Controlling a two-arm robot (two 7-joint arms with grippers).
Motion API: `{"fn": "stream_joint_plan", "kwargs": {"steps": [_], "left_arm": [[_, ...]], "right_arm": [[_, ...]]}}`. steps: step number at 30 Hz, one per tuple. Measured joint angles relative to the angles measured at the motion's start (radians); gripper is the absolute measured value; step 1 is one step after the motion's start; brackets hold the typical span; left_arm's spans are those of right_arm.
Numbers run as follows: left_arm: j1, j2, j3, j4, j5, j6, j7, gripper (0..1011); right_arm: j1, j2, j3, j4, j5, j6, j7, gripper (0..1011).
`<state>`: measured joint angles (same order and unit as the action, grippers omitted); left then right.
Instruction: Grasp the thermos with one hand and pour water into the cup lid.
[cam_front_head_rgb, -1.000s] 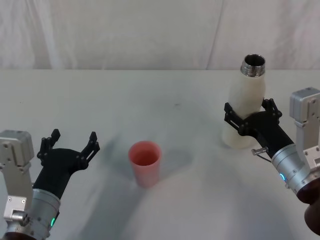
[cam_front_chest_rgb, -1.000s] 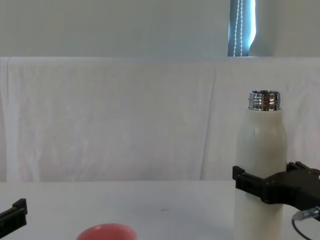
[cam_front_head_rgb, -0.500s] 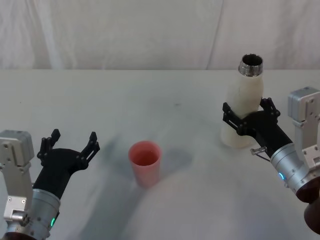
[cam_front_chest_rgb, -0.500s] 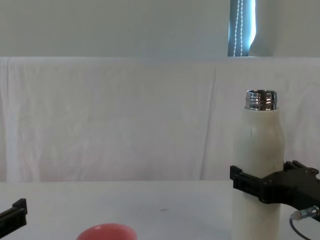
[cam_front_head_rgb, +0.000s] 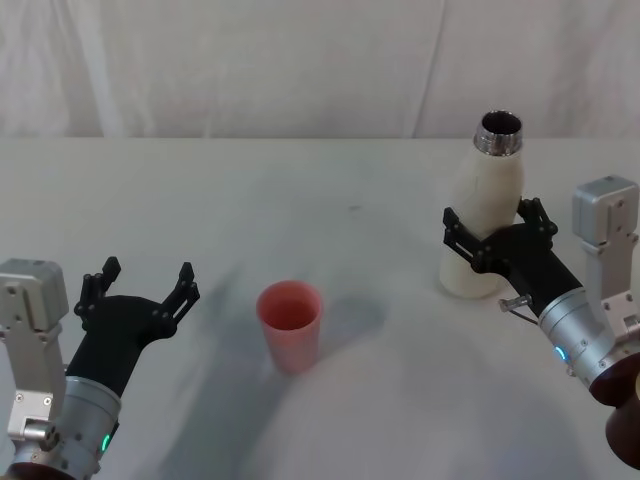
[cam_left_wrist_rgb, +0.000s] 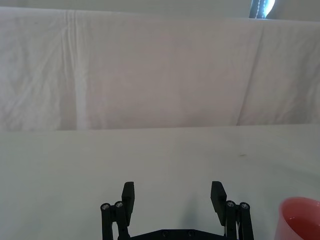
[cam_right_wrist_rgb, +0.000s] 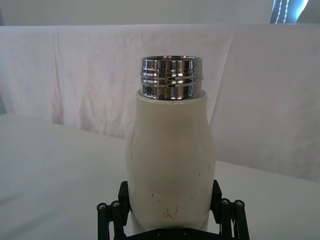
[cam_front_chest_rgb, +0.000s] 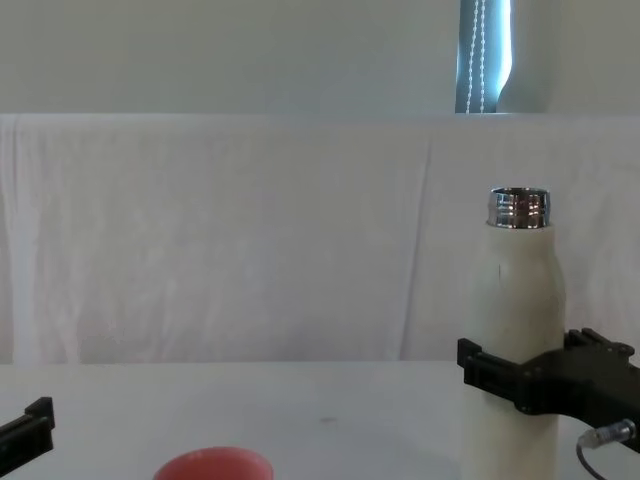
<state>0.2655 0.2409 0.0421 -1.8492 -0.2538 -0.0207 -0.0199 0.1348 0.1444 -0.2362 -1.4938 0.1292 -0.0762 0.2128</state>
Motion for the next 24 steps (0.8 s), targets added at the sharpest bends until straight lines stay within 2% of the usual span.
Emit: {"fn": "stream_joint_plan", "kwargs": {"steps": [24], "left_arm": [[0.000, 0.000, 0.000, 0.000, 0.000, 0.000, 0.000, 1001]], "right_arm": [[0.008, -0.002, 0.000, 0.026, 0.007, -0.008, 0.003, 951]]}}
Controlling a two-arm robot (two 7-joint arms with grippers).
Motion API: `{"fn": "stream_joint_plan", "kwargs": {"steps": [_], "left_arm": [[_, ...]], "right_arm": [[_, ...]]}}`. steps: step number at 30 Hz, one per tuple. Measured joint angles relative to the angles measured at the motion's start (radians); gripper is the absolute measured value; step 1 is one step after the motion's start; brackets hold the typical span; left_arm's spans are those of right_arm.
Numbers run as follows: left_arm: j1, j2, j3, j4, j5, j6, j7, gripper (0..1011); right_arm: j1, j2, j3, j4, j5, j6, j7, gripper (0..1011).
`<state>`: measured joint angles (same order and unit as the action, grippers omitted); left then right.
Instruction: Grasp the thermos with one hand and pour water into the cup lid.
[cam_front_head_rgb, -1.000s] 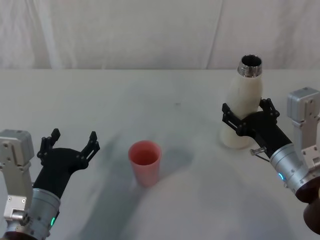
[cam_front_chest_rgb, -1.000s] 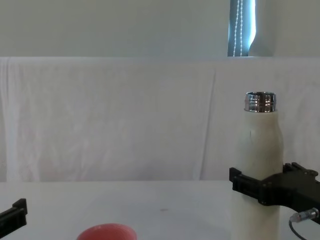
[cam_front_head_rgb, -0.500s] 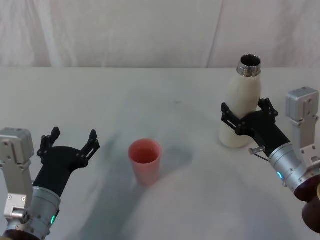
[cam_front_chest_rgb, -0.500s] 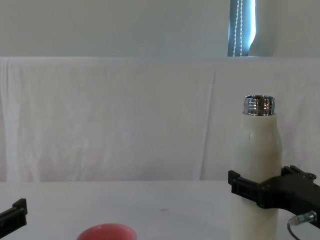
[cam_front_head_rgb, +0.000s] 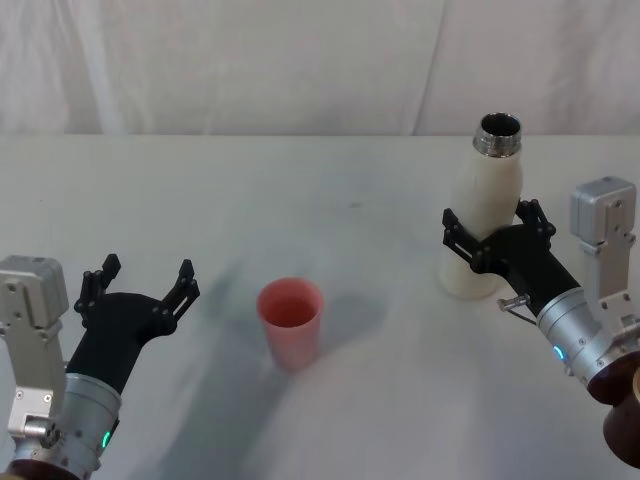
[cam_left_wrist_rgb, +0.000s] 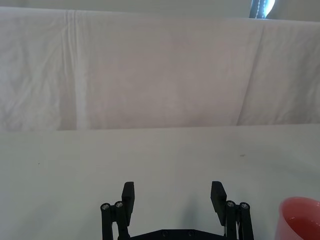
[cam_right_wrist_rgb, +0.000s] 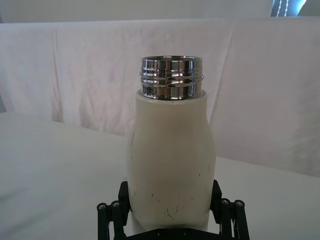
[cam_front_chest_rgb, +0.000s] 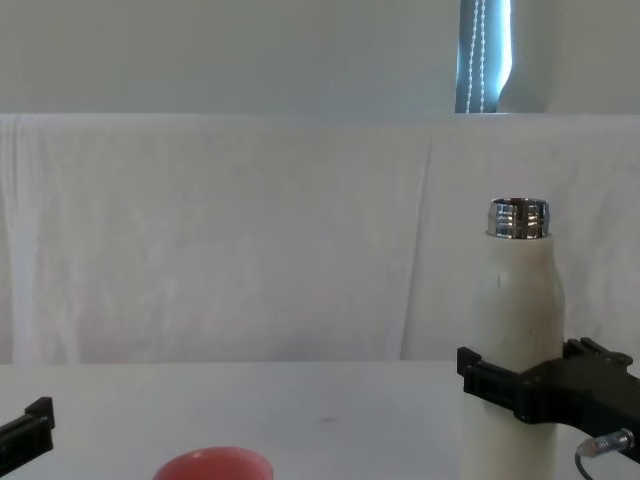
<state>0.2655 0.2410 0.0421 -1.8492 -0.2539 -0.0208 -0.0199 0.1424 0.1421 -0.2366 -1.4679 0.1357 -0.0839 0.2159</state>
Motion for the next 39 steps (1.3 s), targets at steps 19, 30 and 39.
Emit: {"fn": "stream_joint_plan", "kwargs": {"steps": [19, 30, 39], "left_arm": [[0.000, 0.000, 0.000, 0.000, 0.000, 0.000, 0.000, 1001], [0.000, 0.000, 0.000, 0.000, 0.000, 0.000, 0.000, 1001], [0.000, 0.000, 0.000, 0.000, 0.000, 0.000, 0.000, 1001]], "right_arm": [[0.001, -0.001, 0.002, 0.003, 0.006, -0.002, 0.003, 1001], [0.001, -0.001, 0.001, 0.002, 0.005, -0.002, 0.002, 1001], [-0.010, 0.000, 0.004, -0.009, 0.009, -0.003, 0.002, 1001]]}}
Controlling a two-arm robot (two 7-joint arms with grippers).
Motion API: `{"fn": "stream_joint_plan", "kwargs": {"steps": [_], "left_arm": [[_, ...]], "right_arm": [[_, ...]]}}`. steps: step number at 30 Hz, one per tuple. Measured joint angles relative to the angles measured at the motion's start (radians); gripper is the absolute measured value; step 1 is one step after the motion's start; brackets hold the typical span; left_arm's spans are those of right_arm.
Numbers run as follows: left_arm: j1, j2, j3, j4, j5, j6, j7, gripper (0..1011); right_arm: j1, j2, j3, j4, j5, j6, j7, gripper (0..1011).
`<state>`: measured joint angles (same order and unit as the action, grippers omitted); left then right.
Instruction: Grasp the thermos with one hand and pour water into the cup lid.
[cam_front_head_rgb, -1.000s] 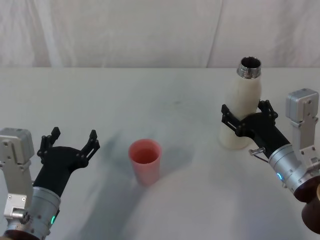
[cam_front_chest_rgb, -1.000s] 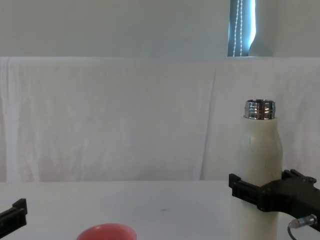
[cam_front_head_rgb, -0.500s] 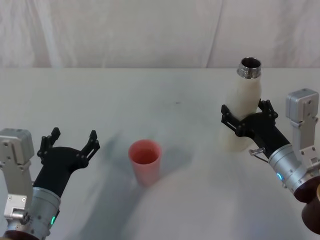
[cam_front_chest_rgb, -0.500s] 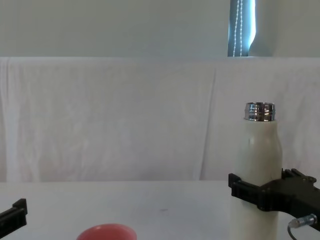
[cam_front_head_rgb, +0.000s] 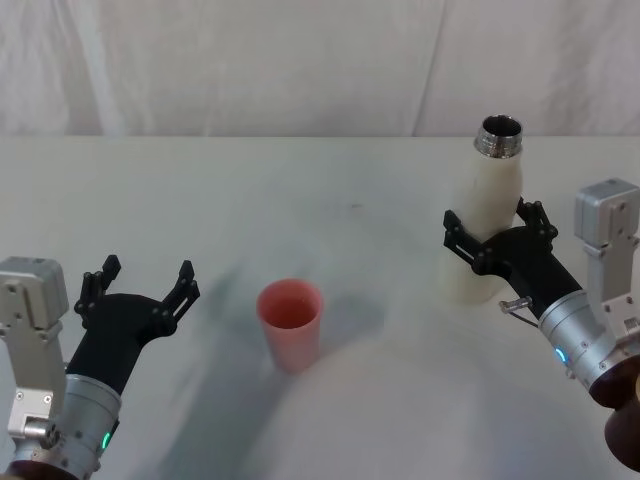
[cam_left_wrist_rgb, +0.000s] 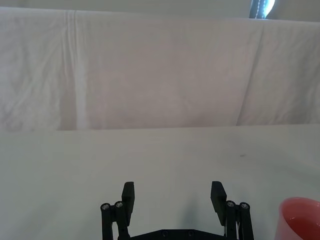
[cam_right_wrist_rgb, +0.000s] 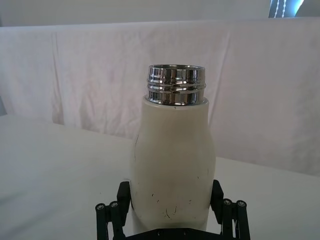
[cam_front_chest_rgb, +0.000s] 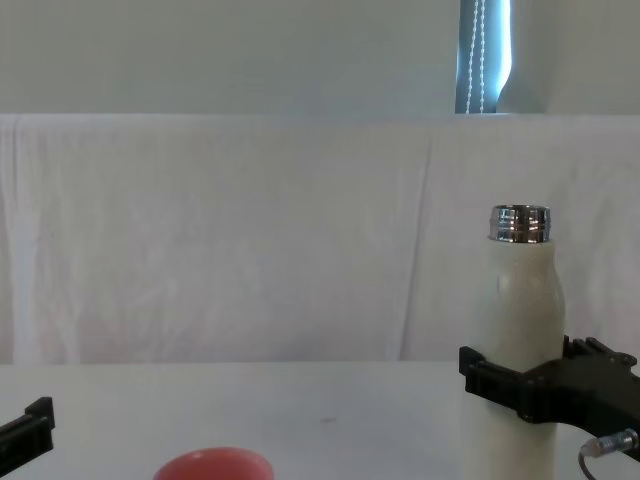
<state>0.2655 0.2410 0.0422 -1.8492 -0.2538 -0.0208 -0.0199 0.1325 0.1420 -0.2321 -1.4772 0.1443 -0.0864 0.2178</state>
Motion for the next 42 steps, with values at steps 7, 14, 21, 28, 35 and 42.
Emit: {"fn": "stream_joint_plan", "kwargs": {"steps": [7, 14, 21, 28, 35, 42], "left_arm": [[0.000, 0.000, 0.000, 0.000, 0.000, 0.000, 0.000, 1001], [0.000, 0.000, 0.000, 0.000, 0.000, 0.000, 0.000, 1001], [0.000, 0.000, 0.000, 0.000, 0.000, 0.000, 0.000, 1001], [0.000, 0.000, 0.000, 0.000, 0.000, 0.000, 0.000, 1001], [0.000, 0.000, 0.000, 0.000, 0.000, 0.000, 0.000, 1001], [0.000, 0.000, 0.000, 0.000, 0.000, 0.000, 0.000, 1001]], "right_arm": [[-0.016, 0.002, 0.006, -0.020, 0.006, -0.001, -0.004, 1001], [-0.040, 0.008, 0.008, -0.046, 0.012, 0.004, -0.005, 1001], [-0.062, 0.014, 0.009, -0.070, 0.015, 0.007, -0.005, 1001], [-0.085, 0.019, 0.006, -0.097, 0.011, 0.007, -0.009, 1001], [-0.110, 0.030, 0.002, -0.120, -0.005, 0.007, -0.011, 1001], [-0.136, 0.038, -0.001, -0.139, -0.006, -0.003, 0.000, 1001]]}}
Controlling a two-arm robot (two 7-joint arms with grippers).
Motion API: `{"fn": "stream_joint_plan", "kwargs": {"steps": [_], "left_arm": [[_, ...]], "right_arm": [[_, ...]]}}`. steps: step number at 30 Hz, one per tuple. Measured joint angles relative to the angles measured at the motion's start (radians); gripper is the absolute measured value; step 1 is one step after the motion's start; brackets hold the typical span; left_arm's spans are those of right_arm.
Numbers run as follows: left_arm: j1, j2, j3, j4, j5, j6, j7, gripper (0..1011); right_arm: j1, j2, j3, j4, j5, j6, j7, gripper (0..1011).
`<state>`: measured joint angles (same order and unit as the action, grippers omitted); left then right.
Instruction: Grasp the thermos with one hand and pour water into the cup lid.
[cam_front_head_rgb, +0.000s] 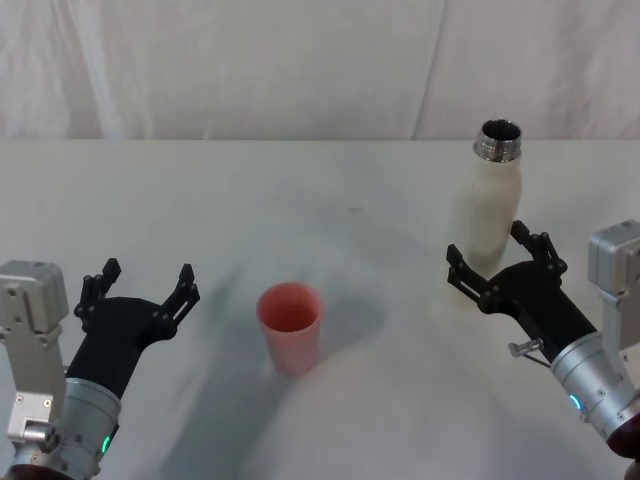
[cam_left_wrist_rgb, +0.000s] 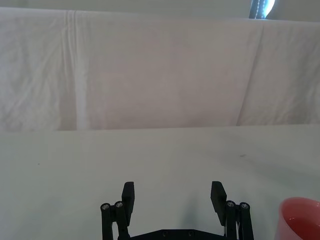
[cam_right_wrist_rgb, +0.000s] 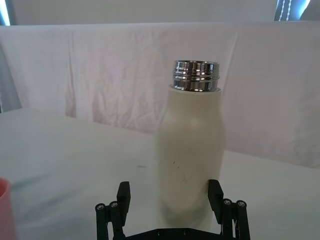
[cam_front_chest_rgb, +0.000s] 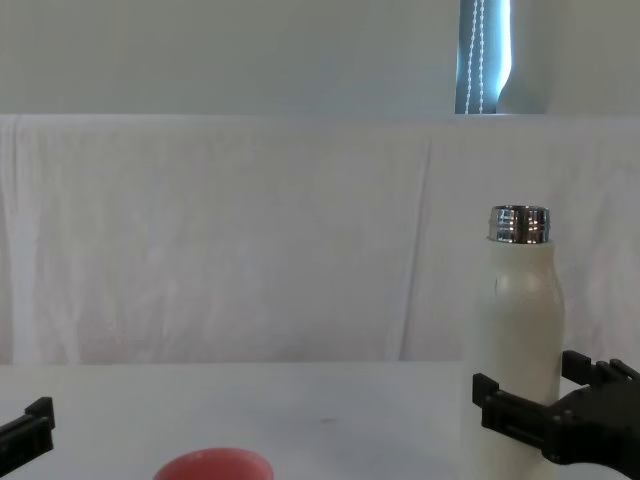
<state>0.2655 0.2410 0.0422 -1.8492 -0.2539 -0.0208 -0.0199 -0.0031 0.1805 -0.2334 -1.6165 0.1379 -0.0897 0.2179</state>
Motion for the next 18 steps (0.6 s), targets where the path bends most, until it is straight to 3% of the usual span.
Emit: {"fn": "stream_joint_plan", "kwargs": {"steps": [18], "left_arm": [[0.000, 0.000, 0.000, 0.000, 0.000, 0.000, 0.000, 1001]], "right_arm": [[-0.063, 0.012, -0.030, -0.038, -0.001, -0.048, 0.025, 1001]]}}
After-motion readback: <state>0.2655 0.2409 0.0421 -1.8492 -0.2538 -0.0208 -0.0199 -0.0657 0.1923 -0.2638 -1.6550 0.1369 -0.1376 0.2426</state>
